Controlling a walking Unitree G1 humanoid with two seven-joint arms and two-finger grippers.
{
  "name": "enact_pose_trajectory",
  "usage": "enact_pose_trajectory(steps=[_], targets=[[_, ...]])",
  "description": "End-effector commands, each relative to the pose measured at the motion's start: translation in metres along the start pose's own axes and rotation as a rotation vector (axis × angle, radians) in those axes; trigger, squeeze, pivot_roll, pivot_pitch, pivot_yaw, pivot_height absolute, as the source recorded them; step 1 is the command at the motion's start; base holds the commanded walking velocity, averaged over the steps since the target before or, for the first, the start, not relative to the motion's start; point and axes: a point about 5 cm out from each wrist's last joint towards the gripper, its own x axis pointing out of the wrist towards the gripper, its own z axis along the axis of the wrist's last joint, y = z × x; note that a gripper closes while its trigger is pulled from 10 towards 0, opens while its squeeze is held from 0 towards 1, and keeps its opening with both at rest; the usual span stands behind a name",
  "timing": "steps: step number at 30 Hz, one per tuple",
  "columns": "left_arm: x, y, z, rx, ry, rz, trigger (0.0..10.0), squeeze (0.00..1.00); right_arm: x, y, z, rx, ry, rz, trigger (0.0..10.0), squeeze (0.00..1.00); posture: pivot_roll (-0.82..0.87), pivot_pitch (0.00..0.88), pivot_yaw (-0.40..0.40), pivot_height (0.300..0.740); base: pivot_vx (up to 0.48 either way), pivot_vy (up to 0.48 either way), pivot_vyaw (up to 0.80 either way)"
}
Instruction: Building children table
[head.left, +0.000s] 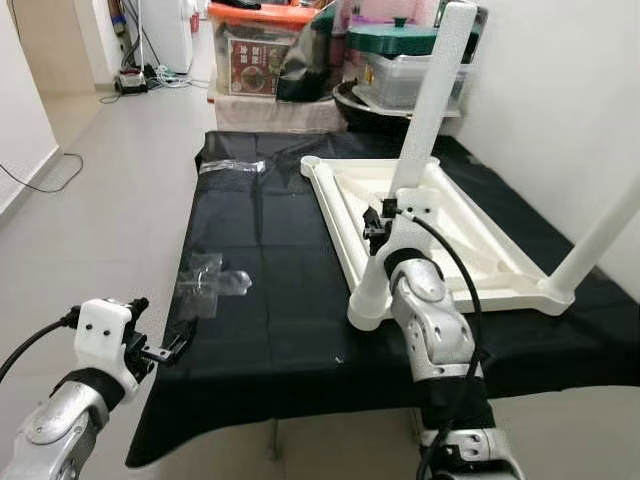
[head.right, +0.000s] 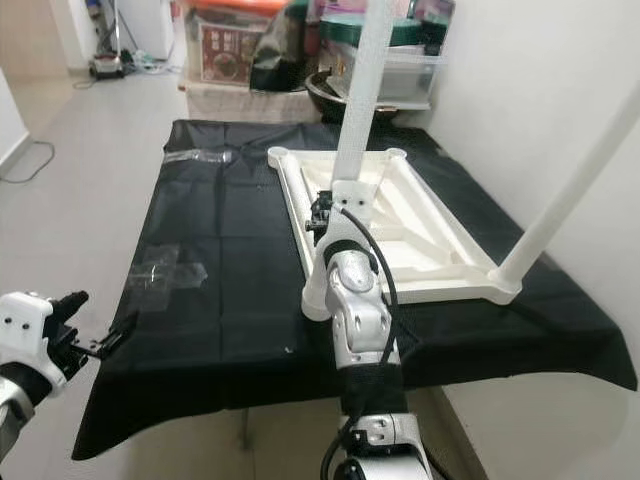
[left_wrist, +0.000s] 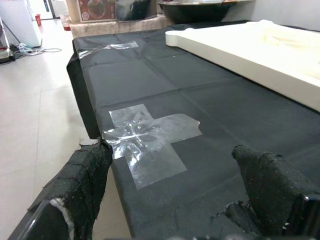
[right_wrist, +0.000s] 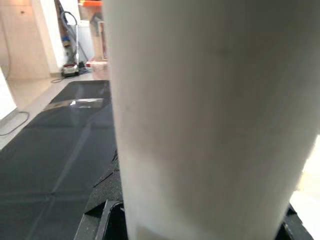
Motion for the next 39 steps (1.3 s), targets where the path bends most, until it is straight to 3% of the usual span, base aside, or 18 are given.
enact_pose_trajectory(steps=[1,2,6,7,12,14,21,22,24,25,26,31,33,34,35,36,37,39], targets=[[0.002,-0.002,-0.002,-0.004,0.016,-0.022,10.0,0.00,-0.002,0.010,-0.010,0.047,0.050,0.031,10.0,0.34,0.08,0.000,-0.075,0.740,0.000,0.000,0.00],[0.002,-0.002,-0.002,-0.006,0.014,-0.021,10.0,0.00,0.002,0.011,-0.003,0.064,0.020,0.064,10.0,1.00,0.08,0.000,-0.080,0.740,0.000,0.000,0.00],[0.002,-0.001,-0.002,-0.010,0.010,-0.015,10.0,0.00,0.013,0.009,0.021,0.078,-0.086,0.200,10.0,1.00,0.08,0.000,-0.084,0.740,0.000,0.000,0.00],[0.002,-0.001,-0.002,-0.011,0.009,-0.013,10.0,0.00,0.017,0.005,0.033,0.079,-0.130,0.276,10.0,0.00,0.09,0.000,-0.087,0.740,0.000,0.000,0.00],[0.002,-0.001,-0.002,-0.013,0.007,-0.015,10.0,0.00,0.019,-0.003,0.053,0.085,-0.211,0.631,10.0,0.00,0.09,0.000,-0.088,0.740,0.000,0.000,0.00],[0.003,-0.001,-0.001,-0.015,0.005,-0.019,10.0,0.00,0.010,0.002,0.043,0.001,-0.174,0.910,10.0,0.00,0.09,0.000,-0.088,0.740,0.000,0.000,0.00],[0.003,-0.002,-0.001,-0.015,0.006,-0.025,10.0,0.00,0.003,0.027,0.003,-0.110,-0.007,1.183,10.0,0.00,0.12,0.000,-0.100,0.740,0.000,0.000,0.00],[0.003,-0.002,-0.001,-0.015,0.007,-0.025,10.0,0.00,0.003,0.035,-0.003,-0.124,0.007,1.212,7.6,0.00,0.13,0.000,-0.107,0.740,0.000,0.000,0.00],[0.003,-0.002,-0.002,-0.015,0.008,-0.025,10.0,0.00,0.004,0.039,-0.006,-0.129,0.013,1.229,7.6,0.00,0.13,0.000,-0.107,0.740,0.000,0.000,0.00],[0.003,-0.003,-0.002,-0.015,0.009,-0.024,10.0,0.00,0.006,0.043,-0.007,-0.131,0.012,1.222,3.3,0.00,0.13,0.000,-0.107,0.740,0.000,0.000,0.00],[0.002,-0.003,-0.002,-0.015,0.009,-0.022,10.0,0.00,0.014,0.043,-0.008,-0.143,0.021,1.128,0.0,0.00,0.14,0.000,-0.115,0.740,0.000,0.000,0.00],[0.001,-0.003,-0.002,-0.016,0.009,-0.020,10.0,0.00,0.027,0.040,-0.010,-0.165,0.042,0.938,0.0,0.00,0.14,0.000,-0.118,0.740,0.000,0.000,0.00],[0.000,-0.003,-0.002,-0.017,0.007,-0.018,10.0,0.00,0.048,0.008,-0.014,-0.103,0.105,0.423,0.0,0.00,0.14,0.000,-0.118,0.740,0.000,0.000,0.00],[0.000,-0.003,-0.002,-0.017,0.007,-0.018,10.0,0.00,0.048,0.008,-0.014,-0.103,0.105,0.423,0.0,0.00,0.14,0.000,-0.118,0.740,0.000,0.000,0.00],[-0.002,-0.004,-0.002,-0.018,0.006,-0.016,10.0,0.00,0.045,-0.037,-0.024,-0.027,0.131,-0.049,0.0,0.00,0.13,0.000,-0.114,0.740,0.000,0.000,0.00],[-0.002,-0.004,-0.002,-0.018,0.006,-0.016,10.0,0.00,0.045,-0.037,-0.024,-0.027,0.131,-0.049,0.0,0.00,0.13,0.000,-0.114,0.740,0.000,0.000,0.00],[-0.003,-0.004,-0.001,-0.019,0.006,-0.016,10.0,0.00,0.029,-0.058,-0.030,-0.002,0.094,-0.255,0.0,0.00,0.13,0.000,-0.112,0.740,0.000,0.000,0.00],[-0.003,-0.004,-0.001,-0.019,0.006,-0.016,10.0,0.00,0.020,-0.058,-0.032,-0.001,0.079,-0.276,0.0,0.00,0.12,0.000,-0.102,0.740,0.000,0.000,0.00]])
